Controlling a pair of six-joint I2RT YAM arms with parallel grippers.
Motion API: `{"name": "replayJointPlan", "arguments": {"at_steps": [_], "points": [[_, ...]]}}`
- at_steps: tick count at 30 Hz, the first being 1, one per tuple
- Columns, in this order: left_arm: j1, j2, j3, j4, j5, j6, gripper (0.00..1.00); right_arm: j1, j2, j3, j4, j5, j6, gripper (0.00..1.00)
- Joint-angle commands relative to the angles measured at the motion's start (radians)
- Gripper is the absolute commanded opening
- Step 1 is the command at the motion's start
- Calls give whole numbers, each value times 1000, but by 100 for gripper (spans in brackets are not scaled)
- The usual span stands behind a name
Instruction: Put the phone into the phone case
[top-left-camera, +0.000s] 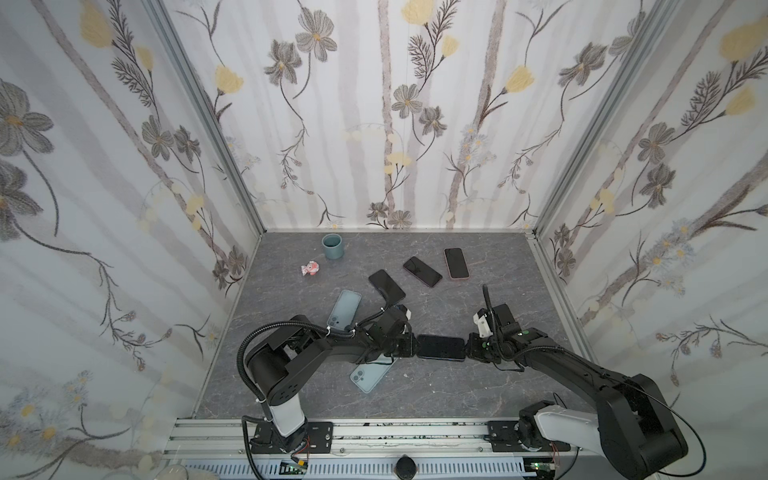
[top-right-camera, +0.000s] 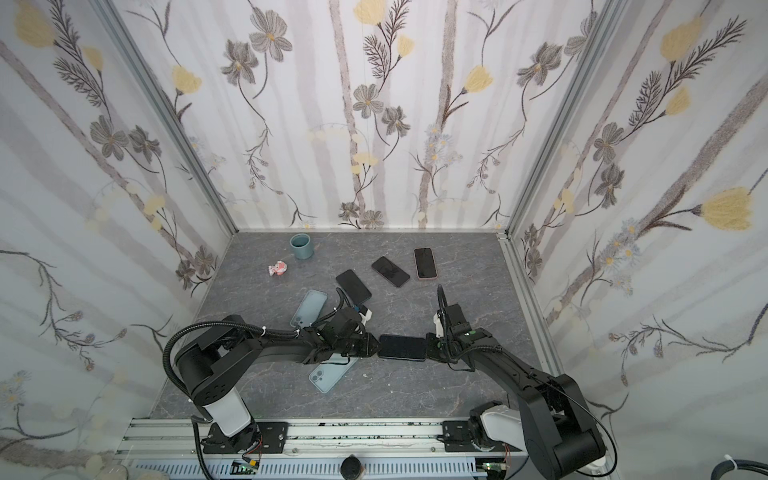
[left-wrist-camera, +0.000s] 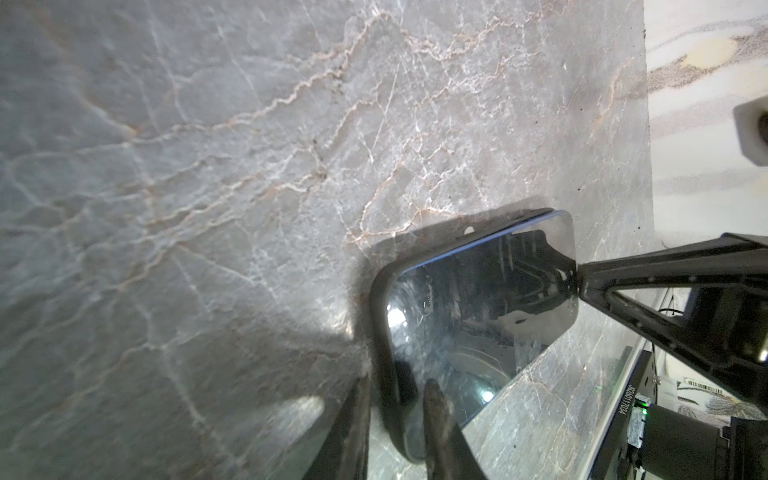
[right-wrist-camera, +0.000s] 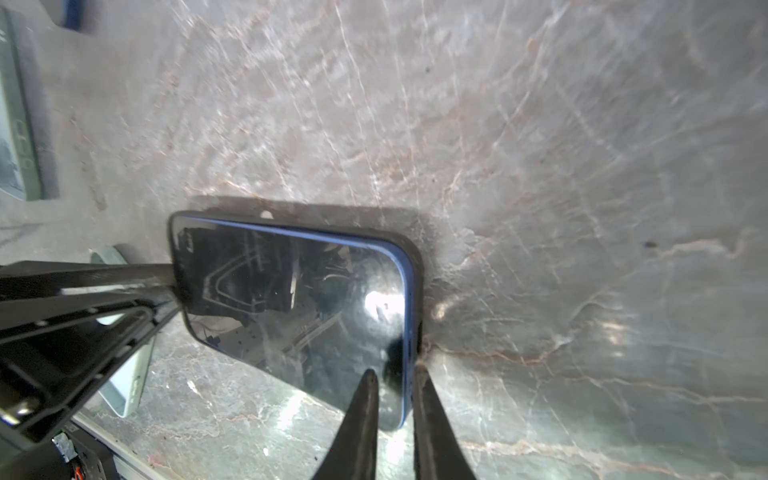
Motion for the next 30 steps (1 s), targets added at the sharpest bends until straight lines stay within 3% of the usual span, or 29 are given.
{"name": "replayJointPlan", "arguments": {"at_steps": [1, 6, 25, 30], "points": [[0, 3, -1, -40, -3, -4, 26, 5, 12, -6, 18, -27, -7, 15], [0, 2, -5, -36, -1, -8, 26, 12, 22, -17, 15, -27, -7, 8], [1, 17, -4, -30, 6, -11, 26, 126, 128, -24, -17, 115, 33, 9], [1, 6, -2, -33, -1, -7, 26, 139, 85, 24, -27, 110, 50, 10]]}}
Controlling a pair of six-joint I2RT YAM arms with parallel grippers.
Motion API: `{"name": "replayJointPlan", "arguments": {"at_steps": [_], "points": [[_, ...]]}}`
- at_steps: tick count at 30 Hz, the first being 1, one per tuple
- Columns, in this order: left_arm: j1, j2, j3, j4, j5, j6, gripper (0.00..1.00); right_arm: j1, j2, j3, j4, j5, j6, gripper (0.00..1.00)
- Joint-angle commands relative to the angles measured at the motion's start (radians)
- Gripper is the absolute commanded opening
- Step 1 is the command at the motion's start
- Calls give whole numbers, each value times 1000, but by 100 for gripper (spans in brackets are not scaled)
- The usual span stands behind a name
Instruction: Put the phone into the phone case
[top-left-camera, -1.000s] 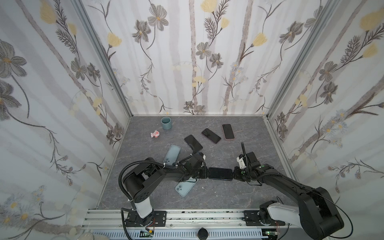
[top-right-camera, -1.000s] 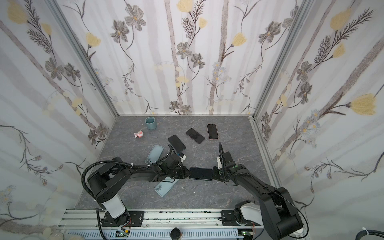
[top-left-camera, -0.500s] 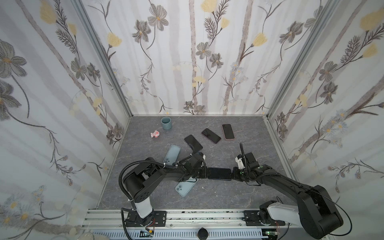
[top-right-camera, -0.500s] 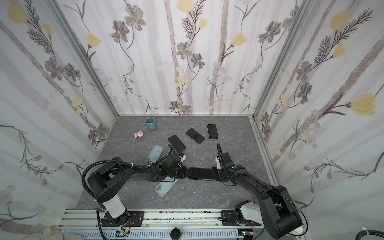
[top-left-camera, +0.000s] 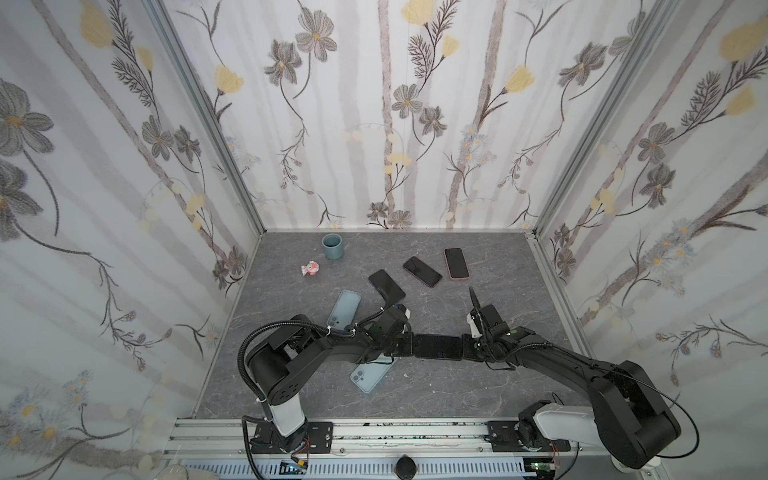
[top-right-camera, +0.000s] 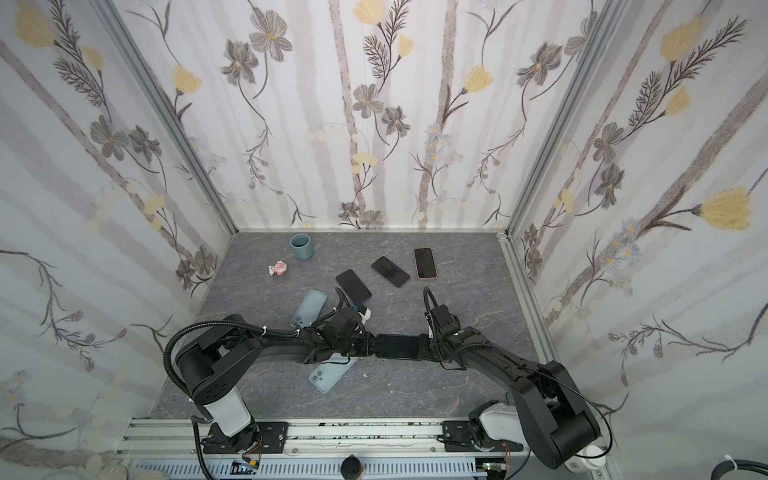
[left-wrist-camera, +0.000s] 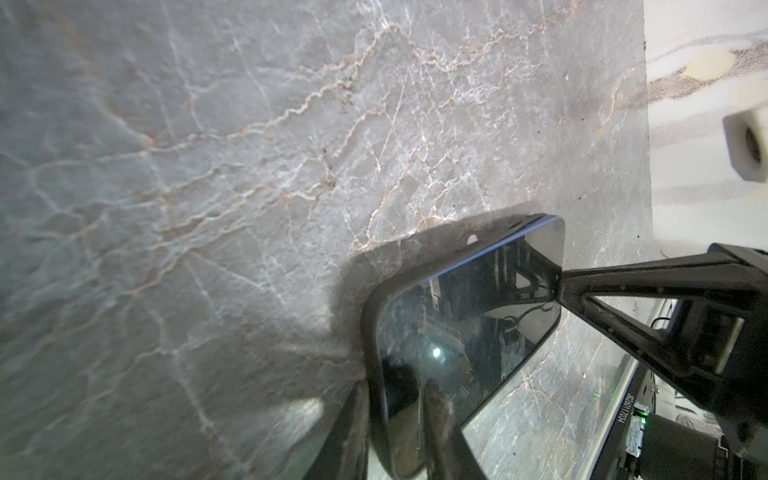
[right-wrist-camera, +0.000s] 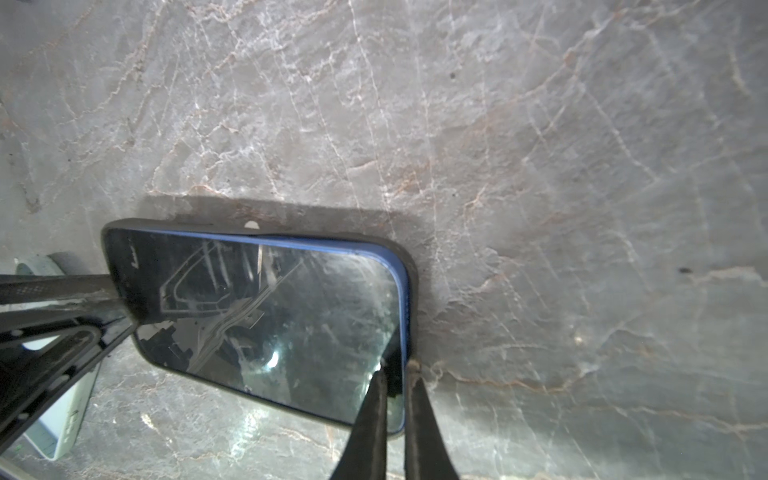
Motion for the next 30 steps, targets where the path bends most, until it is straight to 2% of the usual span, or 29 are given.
{"name": "replayJointPlan", "arguments": {"at_steps": [1, 4, 5, 7, 8, 10, 15, 18, 23, 30], "points": [[2, -4, -1, -45, 3, 4, 26, 13, -8, 21, -61, -29, 14, 12], [11, -22, 4, -45, -6, 9, 26, 13, -55, 97, -91, 13, 14, 19], [14, -28, 6, -46, -12, 10, 26, 12, -68, 117, -97, 32, 14, 24], [24, -38, 12, -48, -19, 13, 26, 13, -93, 158, -101, 84, -6, 40], [29, -41, 17, -48, -21, 13, 27, 12, -97, 168, -101, 110, -16, 45], [36, -39, 30, -50, -16, 16, 28, 1, -92, 180, -102, 140, -33, 46], [40, -9, 69, -75, 8, 34, 30, -59, -13, 174, -90, 32, -71, 41], [40, 4, 73, -75, 25, 33, 30, -73, 35, 163, -77, -27, -87, 31], [39, 10, 61, -73, 37, 30, 29, -72, 60, 143, -52, -51, -89, 20], [39, 19, 52, -68, 38, 22, 28, -71, 99, 142, -52, -18, -120, 13]]}}
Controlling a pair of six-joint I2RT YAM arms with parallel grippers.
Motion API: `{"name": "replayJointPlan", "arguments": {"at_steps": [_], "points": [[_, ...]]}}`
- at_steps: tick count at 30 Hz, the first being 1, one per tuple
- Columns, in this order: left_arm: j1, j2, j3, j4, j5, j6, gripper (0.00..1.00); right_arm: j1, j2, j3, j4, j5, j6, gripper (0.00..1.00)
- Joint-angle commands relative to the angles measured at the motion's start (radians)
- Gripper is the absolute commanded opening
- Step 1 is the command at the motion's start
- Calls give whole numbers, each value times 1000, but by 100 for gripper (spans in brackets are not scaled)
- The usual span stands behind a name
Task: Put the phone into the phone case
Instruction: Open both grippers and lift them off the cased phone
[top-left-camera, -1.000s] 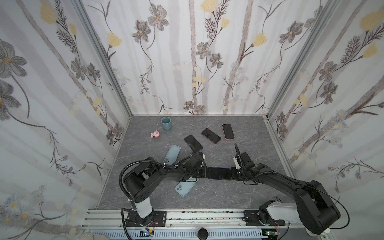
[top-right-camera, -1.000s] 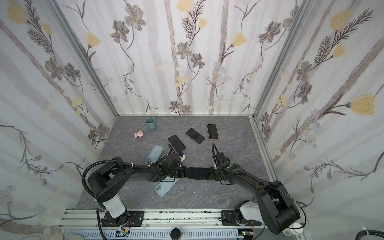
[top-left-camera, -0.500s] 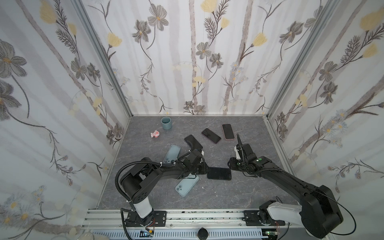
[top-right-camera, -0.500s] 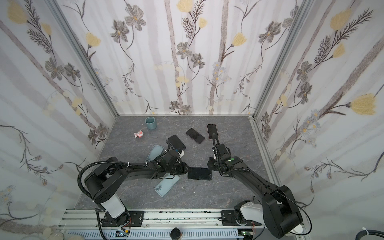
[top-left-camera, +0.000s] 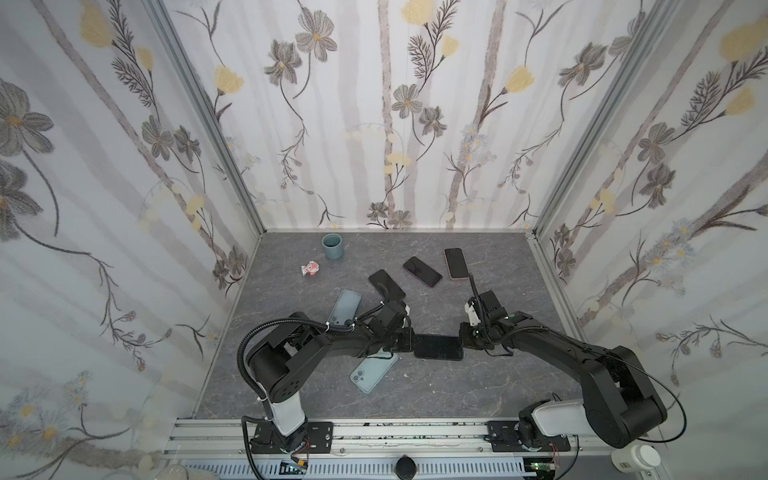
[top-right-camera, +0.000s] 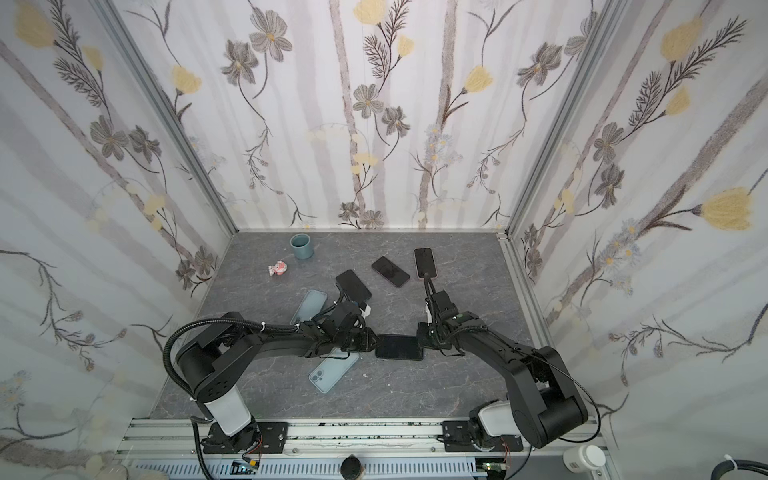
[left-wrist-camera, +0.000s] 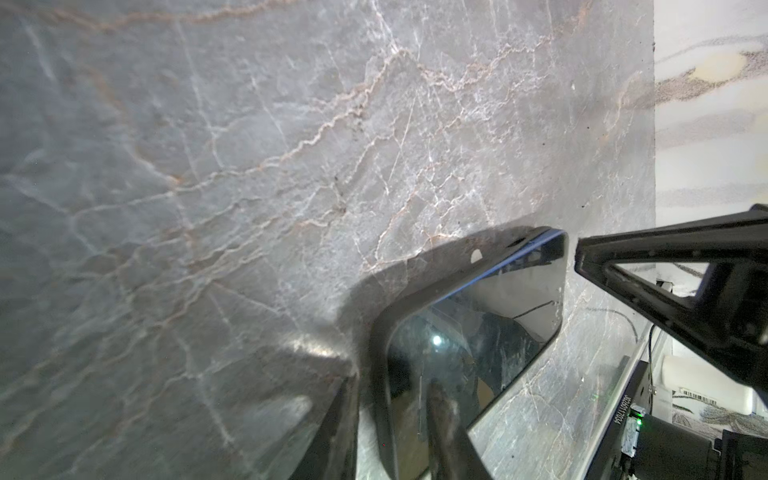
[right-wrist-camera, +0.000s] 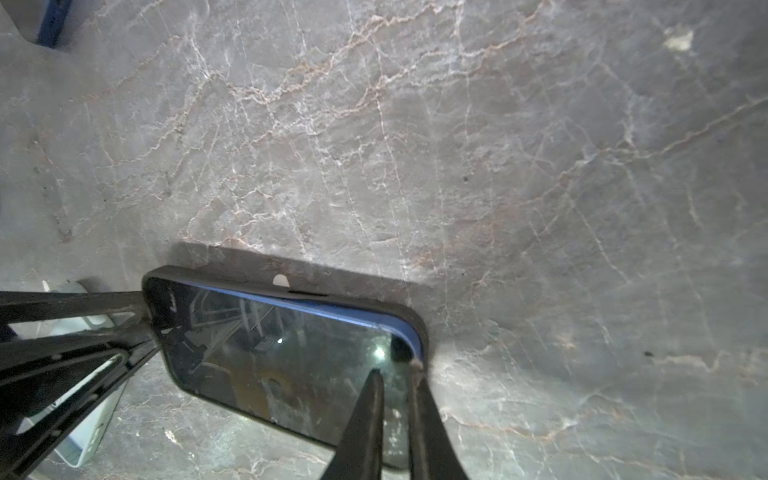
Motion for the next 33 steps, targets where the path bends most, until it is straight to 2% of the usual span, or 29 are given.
{"name": "replayJointPlan", "arguments": {"at_steps": [1, 10, 20, 28, 33], "points": [[0, 9, -4, 11, 6, -1, 27, 2, 18, 3, 6, 17, -27, 12], [1, 0, -1, 6, -1, -6, 26, 16, 61, 23, -33, 68, -44, 11], [0, 16, 4, 9, 3, -10, 25, 119, 154, 62, -129, 198, -23, 13], [0, 14, -6, 12, 2, -13, 25, 168, 221, 100, -144, 223, -8, 13], [1, 15, -8, 18, 3, -14, 25, 187, 211, 125, -155, 232, 0, 13]]}}
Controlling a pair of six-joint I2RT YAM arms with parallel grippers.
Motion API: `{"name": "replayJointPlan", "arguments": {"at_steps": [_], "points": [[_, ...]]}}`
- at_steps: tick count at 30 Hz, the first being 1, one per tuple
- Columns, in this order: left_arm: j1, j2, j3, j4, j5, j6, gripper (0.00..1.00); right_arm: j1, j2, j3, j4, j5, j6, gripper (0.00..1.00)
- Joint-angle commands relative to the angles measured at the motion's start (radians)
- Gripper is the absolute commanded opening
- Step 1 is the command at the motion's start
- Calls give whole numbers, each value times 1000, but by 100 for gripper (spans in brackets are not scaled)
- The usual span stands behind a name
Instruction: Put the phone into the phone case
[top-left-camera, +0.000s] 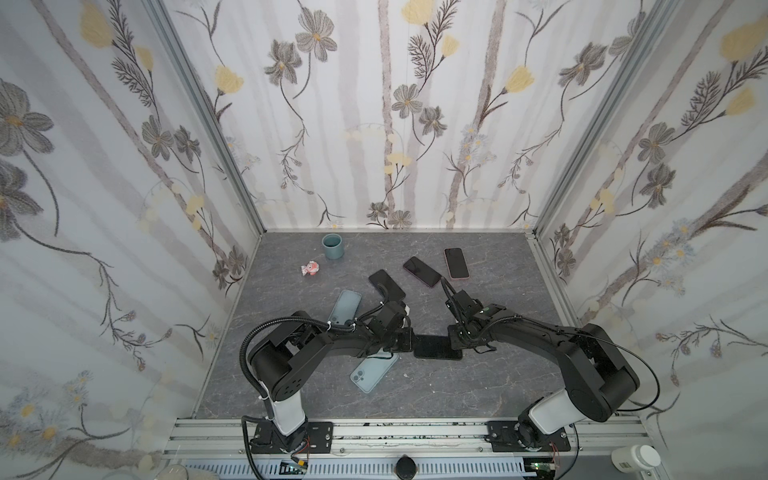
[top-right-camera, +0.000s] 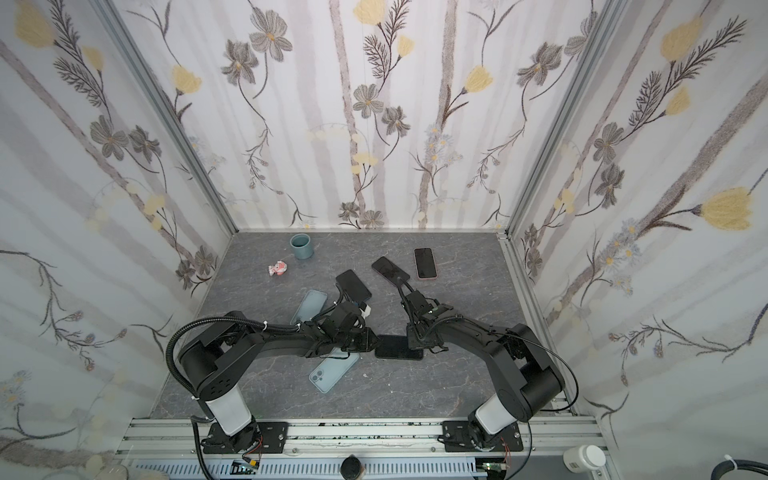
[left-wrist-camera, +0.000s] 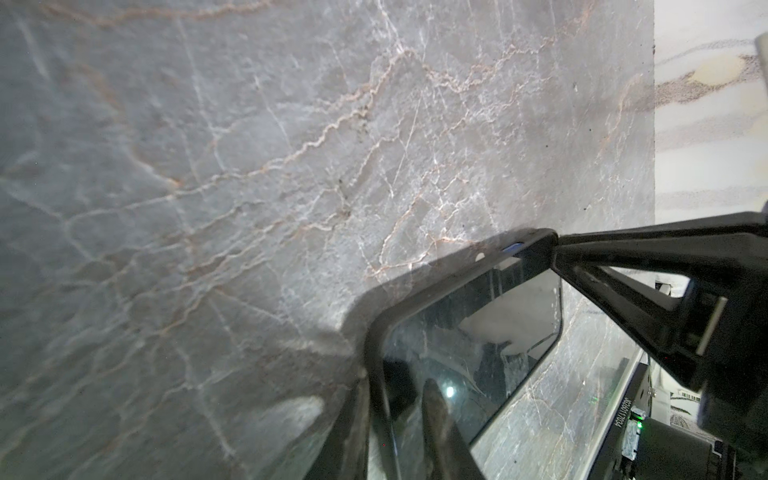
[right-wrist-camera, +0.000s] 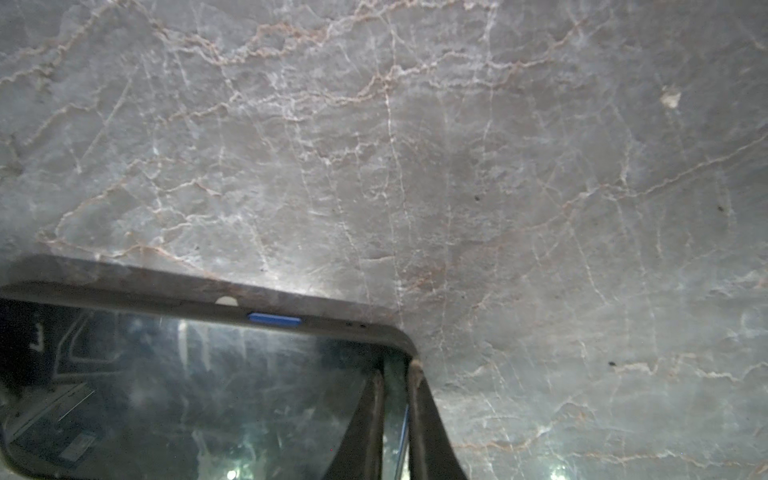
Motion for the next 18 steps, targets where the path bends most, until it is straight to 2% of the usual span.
{"name": "replayJointPlan", "arguments": {"at_steps": [1, 10, 16, 18], "points": [[0, 4, 0, -4, -4, -7, 25, 9, 28, 1, -41, -42, 13, 13], [29, -78, 110, -87, -44, 77, 25, 18, -101, 170, -26, -40, -72, 17], [78, -240, 245, -251, -123, 268, 27, 17, -229, 275, 70, -11, -167, 20], [85, -296, 287, -309, -170, 355, 28, 17, -283, 264, 147, -2, -216, 28]]}}
